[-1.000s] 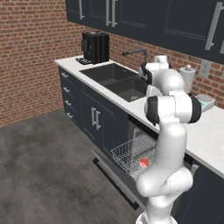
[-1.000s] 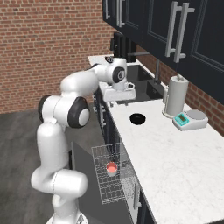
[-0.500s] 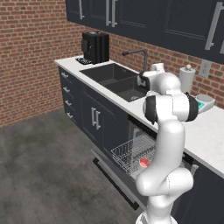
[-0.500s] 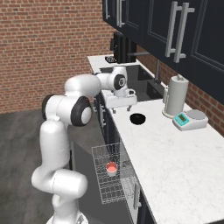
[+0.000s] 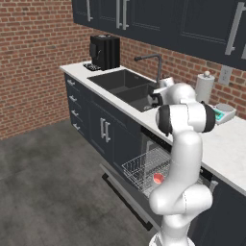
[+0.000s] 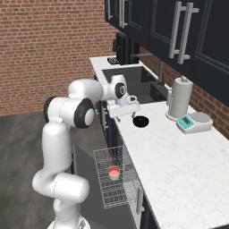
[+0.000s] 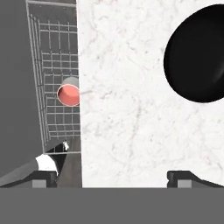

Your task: Pick up the cup and bowl from the counter, place them in the dishwasher, and close the dishwasher door.

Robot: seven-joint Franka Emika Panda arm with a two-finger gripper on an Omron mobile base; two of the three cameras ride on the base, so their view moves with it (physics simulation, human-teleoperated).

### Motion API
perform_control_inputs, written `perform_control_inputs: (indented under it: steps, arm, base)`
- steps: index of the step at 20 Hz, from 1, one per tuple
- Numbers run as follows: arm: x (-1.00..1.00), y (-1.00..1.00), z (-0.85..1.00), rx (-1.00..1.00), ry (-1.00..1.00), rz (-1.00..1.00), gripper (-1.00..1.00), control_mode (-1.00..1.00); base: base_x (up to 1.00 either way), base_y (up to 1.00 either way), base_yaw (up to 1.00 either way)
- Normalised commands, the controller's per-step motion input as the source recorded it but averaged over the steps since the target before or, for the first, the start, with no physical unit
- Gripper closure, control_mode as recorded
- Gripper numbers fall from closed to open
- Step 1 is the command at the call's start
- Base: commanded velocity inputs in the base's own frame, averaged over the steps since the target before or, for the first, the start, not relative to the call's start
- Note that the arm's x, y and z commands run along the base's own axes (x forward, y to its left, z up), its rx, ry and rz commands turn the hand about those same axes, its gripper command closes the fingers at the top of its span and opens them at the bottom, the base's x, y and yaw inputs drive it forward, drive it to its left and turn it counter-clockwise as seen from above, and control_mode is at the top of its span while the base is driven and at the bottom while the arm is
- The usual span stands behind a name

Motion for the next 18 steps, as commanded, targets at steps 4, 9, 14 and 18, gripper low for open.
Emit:
perform_control_inputs:
  steps: [4, 9, 14, 18]
  arm:
    - [0.34, -0.14, -0.11, -0.05, 0.00, 0.00, -1.00, -1.00]
    - [0.42, -0.15, -0.09, -0.01, 0.00, 0.00, -1.00, -1.00]
    - [0.40, -0.14, -0.21, 0.00, 0.00, 0.00, -1.00, -1.00]
    - [0.30, -0.16, -0.29, 0.00, 0.00, 0.00, -1.00, -1.00]
  base:
    - [0.00, 0.00, 0.00]
    - [0.00, 0.00, 0.00]
    - [0.00, 0.00, 0.00]
    - [0.00, 0.00, 0.00]
